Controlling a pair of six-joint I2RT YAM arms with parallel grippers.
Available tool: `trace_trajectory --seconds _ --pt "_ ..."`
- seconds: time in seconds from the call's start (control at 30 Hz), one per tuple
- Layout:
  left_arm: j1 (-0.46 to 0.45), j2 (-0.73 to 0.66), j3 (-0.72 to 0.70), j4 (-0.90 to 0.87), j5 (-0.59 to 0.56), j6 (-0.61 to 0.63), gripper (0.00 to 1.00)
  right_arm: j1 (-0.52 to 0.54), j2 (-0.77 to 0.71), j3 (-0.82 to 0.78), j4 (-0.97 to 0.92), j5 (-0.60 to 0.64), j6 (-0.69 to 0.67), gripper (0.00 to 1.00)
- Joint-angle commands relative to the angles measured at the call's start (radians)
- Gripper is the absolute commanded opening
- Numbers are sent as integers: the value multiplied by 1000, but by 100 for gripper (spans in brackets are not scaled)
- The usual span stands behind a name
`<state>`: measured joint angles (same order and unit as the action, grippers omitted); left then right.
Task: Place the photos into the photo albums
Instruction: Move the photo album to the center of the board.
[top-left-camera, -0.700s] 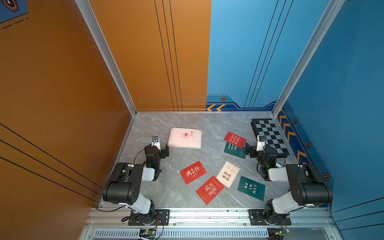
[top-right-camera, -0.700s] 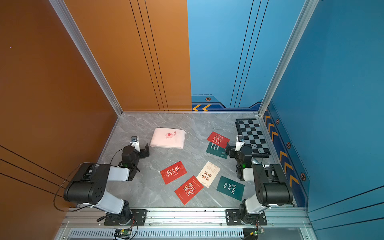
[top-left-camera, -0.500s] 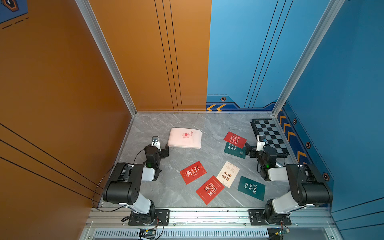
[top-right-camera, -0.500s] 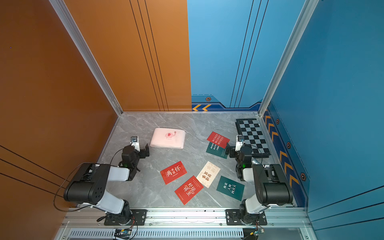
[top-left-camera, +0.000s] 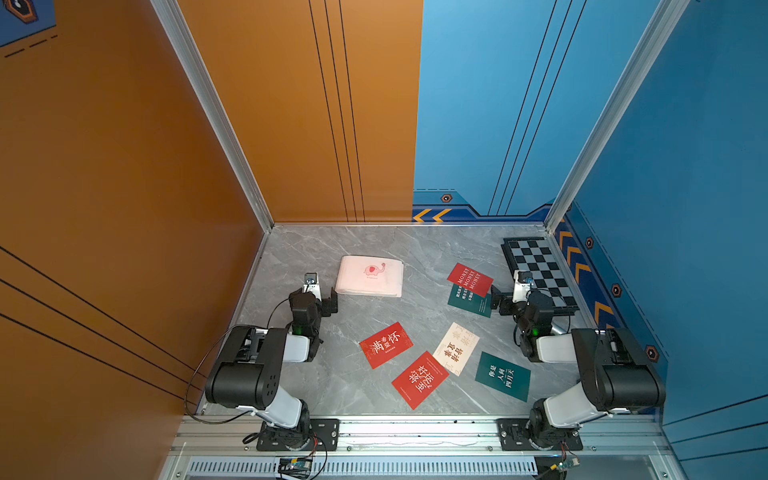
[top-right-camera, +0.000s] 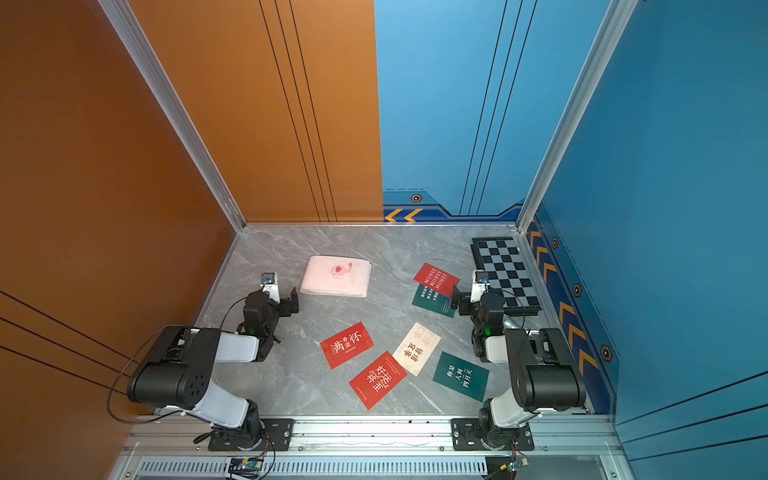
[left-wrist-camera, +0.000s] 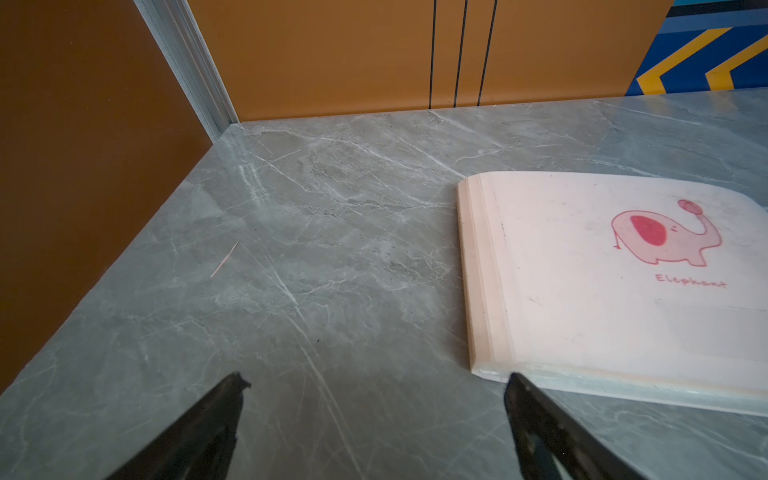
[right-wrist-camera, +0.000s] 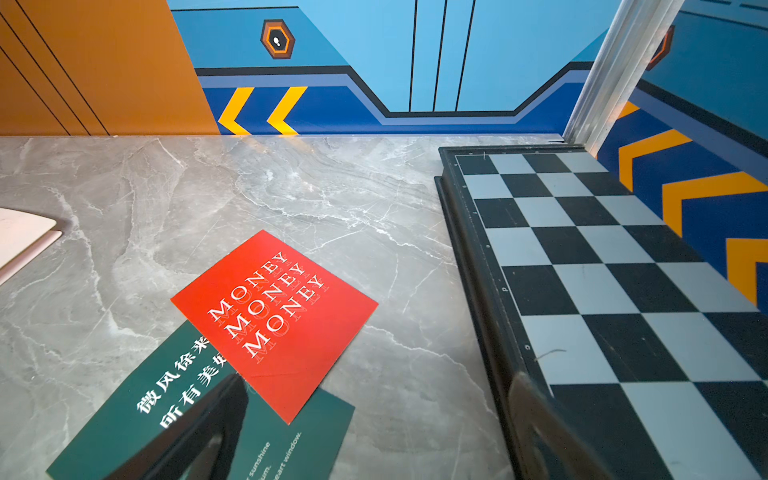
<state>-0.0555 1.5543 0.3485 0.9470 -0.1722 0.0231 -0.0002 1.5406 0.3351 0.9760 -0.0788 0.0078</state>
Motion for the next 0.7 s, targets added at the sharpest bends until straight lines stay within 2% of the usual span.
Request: trace_trajectory --seconds 0.0,0.3,0.43,0.67 --pt "-4 9 14 10 6 14 99 -3 4 12 -20 -18 15 100" --pt "-4 12 14 10 6 14 99 -3 4 12 -20 -17 15 100" --pt "-13 8 10 13 -15 14 99 21 -2 -4 0 36 1 100" --pt "-12 9 13 13 -24 12 99 3 3 10 -19 -8 8 100"
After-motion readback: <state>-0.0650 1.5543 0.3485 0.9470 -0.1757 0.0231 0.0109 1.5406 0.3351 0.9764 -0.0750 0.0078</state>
